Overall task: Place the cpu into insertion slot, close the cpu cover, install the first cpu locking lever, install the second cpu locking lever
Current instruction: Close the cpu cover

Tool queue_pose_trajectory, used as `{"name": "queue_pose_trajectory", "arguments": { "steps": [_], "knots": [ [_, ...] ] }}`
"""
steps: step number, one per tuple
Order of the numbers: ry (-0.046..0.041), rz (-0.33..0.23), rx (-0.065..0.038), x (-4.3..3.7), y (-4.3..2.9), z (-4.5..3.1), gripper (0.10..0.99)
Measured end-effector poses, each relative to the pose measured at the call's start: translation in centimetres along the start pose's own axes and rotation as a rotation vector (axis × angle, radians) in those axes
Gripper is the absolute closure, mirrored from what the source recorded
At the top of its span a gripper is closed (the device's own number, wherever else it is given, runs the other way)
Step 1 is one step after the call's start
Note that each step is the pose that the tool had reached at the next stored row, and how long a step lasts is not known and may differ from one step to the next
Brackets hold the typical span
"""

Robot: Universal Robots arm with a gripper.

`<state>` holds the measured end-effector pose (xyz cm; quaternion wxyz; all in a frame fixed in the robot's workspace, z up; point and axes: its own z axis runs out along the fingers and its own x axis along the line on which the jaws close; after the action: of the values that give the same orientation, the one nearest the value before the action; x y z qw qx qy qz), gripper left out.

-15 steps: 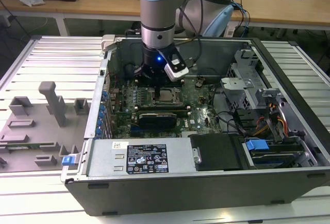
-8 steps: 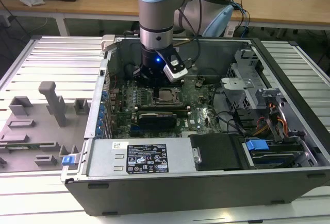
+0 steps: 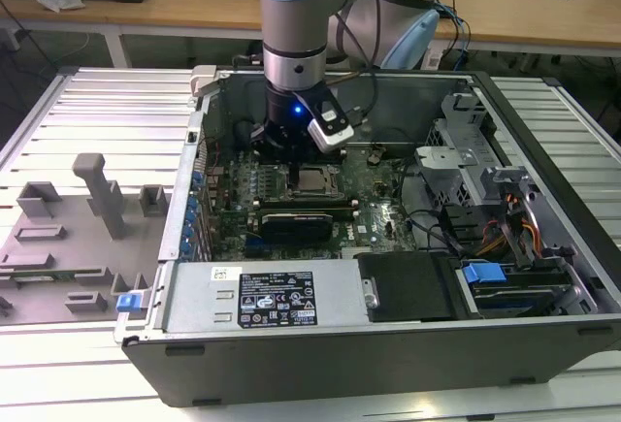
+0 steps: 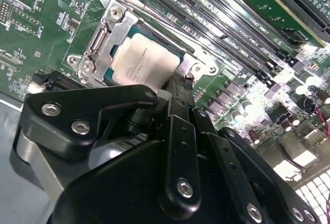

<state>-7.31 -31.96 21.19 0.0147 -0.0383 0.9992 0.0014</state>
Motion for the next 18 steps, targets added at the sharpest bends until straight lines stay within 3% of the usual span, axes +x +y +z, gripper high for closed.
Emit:
{"name": "queue_pose_trajectory", "arguments": {
  "steps": [7,10,12,18],
  "knots": [
    [0.0,0.0,0.0,-0.03,0.0,-0.92,0.98],
    [-0.001,0.0,-0.014,-0.02,-0.13,-0.93,0.98],
    [-0.0024,0.001,-0.032,0.0,-0.3,-0.92,0.98],
    [-0.0028,0.001,-0.036,0.05,-0.82,-0.54,0.98]
  ]
}}
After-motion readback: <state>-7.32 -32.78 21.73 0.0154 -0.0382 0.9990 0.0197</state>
